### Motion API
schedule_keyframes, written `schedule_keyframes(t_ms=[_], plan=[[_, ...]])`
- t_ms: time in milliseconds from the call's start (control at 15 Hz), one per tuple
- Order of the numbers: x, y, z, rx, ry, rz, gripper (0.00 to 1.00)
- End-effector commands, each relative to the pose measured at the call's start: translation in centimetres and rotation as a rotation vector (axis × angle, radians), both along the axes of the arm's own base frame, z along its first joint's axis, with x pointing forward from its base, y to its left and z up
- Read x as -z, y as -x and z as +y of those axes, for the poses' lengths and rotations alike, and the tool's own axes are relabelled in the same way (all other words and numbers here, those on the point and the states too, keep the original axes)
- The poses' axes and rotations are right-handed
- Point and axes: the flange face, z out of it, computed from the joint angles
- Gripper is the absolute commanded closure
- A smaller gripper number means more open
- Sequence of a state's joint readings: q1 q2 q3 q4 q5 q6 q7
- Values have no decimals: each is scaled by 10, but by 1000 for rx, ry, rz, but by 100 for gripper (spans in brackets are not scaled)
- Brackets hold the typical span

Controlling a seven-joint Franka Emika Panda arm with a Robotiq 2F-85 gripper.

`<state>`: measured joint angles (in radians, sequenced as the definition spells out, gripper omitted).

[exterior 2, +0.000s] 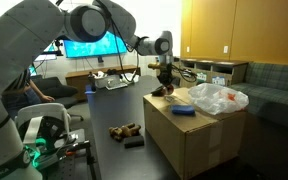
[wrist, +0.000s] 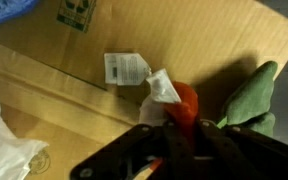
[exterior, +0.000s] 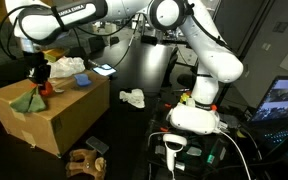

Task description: Put the objects on the table on top of the box and put the objects on the box on the table

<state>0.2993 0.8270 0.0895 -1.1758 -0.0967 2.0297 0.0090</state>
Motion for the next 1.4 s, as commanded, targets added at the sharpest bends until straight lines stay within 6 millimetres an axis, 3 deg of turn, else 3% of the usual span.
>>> schedule_keyframes(t_ms=[0,200,733,1333], plan=[[3,45,-8,-167,42,77,97],[14,73,-13,-213,46,106,97],[9,146,-36,-146,-26,53,97],[28,274,-71,-14,-135,84,97]])
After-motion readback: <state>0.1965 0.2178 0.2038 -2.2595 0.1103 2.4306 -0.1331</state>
